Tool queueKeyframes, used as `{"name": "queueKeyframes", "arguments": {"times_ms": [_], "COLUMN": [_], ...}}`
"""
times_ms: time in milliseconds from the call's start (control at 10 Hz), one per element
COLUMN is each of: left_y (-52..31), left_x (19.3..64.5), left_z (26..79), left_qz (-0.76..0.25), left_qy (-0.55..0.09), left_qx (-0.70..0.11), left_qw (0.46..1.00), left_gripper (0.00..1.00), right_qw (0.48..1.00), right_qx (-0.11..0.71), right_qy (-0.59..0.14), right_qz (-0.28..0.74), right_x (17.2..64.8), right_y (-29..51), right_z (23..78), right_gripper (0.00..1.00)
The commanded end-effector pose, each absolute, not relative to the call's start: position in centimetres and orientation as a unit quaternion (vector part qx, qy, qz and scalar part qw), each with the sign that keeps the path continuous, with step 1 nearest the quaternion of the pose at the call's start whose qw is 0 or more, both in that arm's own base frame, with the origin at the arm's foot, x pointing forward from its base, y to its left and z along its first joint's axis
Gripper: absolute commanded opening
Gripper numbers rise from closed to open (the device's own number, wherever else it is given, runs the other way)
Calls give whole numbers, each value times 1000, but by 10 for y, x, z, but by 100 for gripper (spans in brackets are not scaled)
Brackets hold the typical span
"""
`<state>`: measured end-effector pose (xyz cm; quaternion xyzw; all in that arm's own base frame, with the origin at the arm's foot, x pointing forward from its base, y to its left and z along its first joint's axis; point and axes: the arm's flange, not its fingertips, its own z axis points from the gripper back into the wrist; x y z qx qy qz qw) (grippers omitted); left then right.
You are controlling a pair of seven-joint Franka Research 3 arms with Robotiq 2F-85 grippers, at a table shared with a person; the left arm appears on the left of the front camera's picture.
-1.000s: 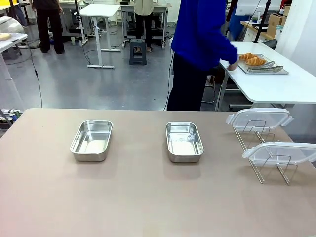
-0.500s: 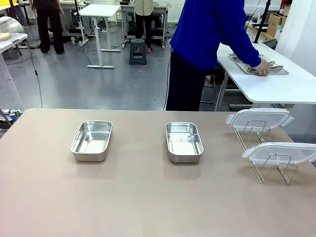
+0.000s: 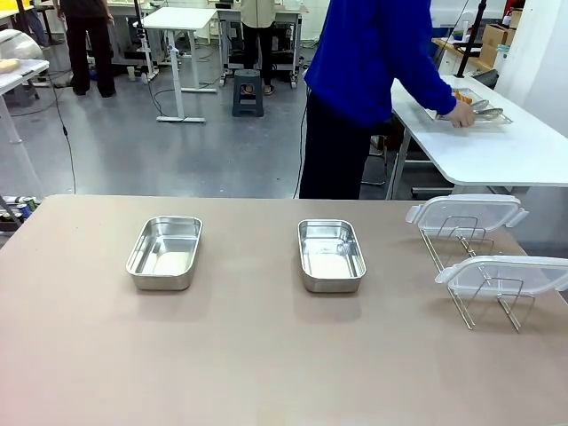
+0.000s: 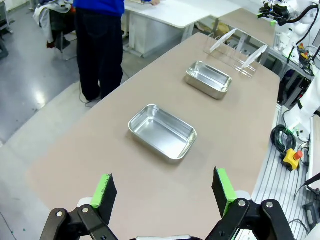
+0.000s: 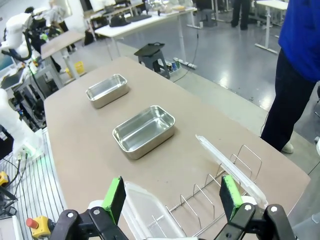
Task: Place the bread in airtight containers.
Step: Lift both Airtight Container.
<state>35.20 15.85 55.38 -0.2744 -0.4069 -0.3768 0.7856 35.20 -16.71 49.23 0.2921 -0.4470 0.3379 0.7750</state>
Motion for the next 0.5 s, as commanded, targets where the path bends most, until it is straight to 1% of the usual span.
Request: {"name": "queueKeyframes", "arguments": {"times_ms": [0, 400], "left_y": [160, 160], "left_x": [352, 352], "left_z": [555, 555], "left_qz": [-384, -384], "left_qy": [-411, -411], "left_qx": [-276, -276], "left_qw": [779, 779], "left_gripper": [100, 100], "right_qw": [764, 764], "right_qx": [291, 291], "right_qy": [-461, -461], "right_qz": [346, 346], "right_x": [357, 357], "right_y": [-169, -169], "right_z": [494, 494], "right_gripper": [100, 100]}}
